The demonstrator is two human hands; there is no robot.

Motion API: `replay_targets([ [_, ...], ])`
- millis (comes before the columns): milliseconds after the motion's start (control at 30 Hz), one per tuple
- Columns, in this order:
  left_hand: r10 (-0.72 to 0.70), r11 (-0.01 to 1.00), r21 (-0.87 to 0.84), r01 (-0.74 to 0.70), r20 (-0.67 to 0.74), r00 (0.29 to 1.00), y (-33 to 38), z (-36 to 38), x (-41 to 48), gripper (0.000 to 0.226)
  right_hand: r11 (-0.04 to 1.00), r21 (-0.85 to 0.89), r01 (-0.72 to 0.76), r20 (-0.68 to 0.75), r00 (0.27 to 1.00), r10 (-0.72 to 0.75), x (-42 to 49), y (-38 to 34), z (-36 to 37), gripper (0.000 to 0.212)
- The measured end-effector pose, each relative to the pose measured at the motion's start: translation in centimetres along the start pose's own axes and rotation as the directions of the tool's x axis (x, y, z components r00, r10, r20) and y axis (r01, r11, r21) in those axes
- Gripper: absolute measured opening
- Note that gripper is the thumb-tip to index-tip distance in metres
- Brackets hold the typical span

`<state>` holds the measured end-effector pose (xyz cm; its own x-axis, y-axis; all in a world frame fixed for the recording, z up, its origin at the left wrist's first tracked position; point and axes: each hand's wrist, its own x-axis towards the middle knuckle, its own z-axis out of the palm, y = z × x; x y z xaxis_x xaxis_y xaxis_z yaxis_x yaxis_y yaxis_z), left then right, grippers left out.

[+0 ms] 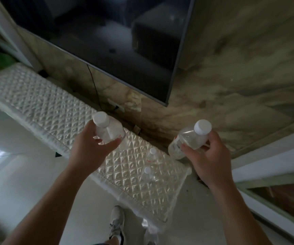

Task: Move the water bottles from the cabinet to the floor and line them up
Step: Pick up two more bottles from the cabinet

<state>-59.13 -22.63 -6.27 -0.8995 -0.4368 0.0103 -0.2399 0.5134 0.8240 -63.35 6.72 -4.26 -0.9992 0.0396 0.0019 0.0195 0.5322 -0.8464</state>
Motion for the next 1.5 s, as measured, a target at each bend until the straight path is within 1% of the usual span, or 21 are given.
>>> replay_targets([
  [133,0.003,1.000,-0.020,-0.004,-0.032,0.999,2.1,-2.0,-2.5,0.067,0.999,0.010,0.048,0.028,0.998,-0.048,-1.1,-2.4,-2.2,0.055],
  [267,-0.005,0.998,-0.059,0.001,-0.071,0.997,4.1,-3.8,-5.0,0.072,0.995,0.005,0.103,0.057,0.993,-0.103,-2.1,-4.3,-3.8,0.054],
  [367,-0.010,0.996,-0.089,0.001,-0.100,0.995,5.3,-5.1,-6.7,0.065,0.988,0.007,0.156,0.070,0.985,-0.156,-2.6,-5.8,-4.7,0.051],
  [433,-0.020,0.994,-0.110,0.006,-0.124,0.992,6.1,-6.1,-7.7,0.065,0.984,0.010,0.177,0.095,0.980,-0.178,-2.8,-6.8,-4.9,0.053],
  [533,-0.037,0.994,-0.106,0.019,-0.171,0.985,7.1,-7.7,-9.2,0.063,0.977,0.018,0.212,0.125,0.969,-0.213,-3.2,-8.3,-4.7,0.056],
  [633,-0.060,0.995,-0.095,0.039,-0.222,0.973,7.3,-9.4,-10.7,0.053,0.968,0.021,0.251,0.173,0.952,-0.251,-3.7,-10.0,-4.1,0.056],
  [700,-0.072,0.995,-0.082,0.052,-0.257,0.964,6.9,-10.7,-11.5,0.054,0.960,0.024,0.279,0.199,0.940,-0.278,-4.0,-11.1,-3.3,0.056],
  [800,-0.096,0.995,-0.059,0.082,-0.314,0.944,6.0,-12.9,-12.5,0.060,0.945,0.022,0.327,0.239,0.916,-0.323,-4.5,-12.8,-1.4,0.058],
  [867,-0.110,0.994,-0.057,0.096,-0.355,0.928,5.1,-14.5,-13.1,0.058,0.932,0.028,0.361,0.271,0.895,-0.354,-4.9,-14.0,0.2,0.061],
  [1167,-0.150,0.989,-0.065,0.135,-0.450,0.880,-0.7,-23.2,-15.1,0.060,0.887,0.113,0.447,0.382,0.805,-0.454,-8.5,-21.1,9.5,0.053],
  [1400,-0.157,0.987,-0.065,0.144,-0.499,0.852,-6.8,-30.8,-14.6,0.064,0.880,0.150,0.451,0.460,0.756,-0.466,-12.5,-26.4,18.4,0.047],
  [1500,-0.161,0.987,-0.068,0.147,-0.519,0.839,-9.3,-33.9,-14.1,0.064,0.880,0.155,0.450,0.464,0.753,-0.467,-13.9,-28.4,22.3,0.048],
])
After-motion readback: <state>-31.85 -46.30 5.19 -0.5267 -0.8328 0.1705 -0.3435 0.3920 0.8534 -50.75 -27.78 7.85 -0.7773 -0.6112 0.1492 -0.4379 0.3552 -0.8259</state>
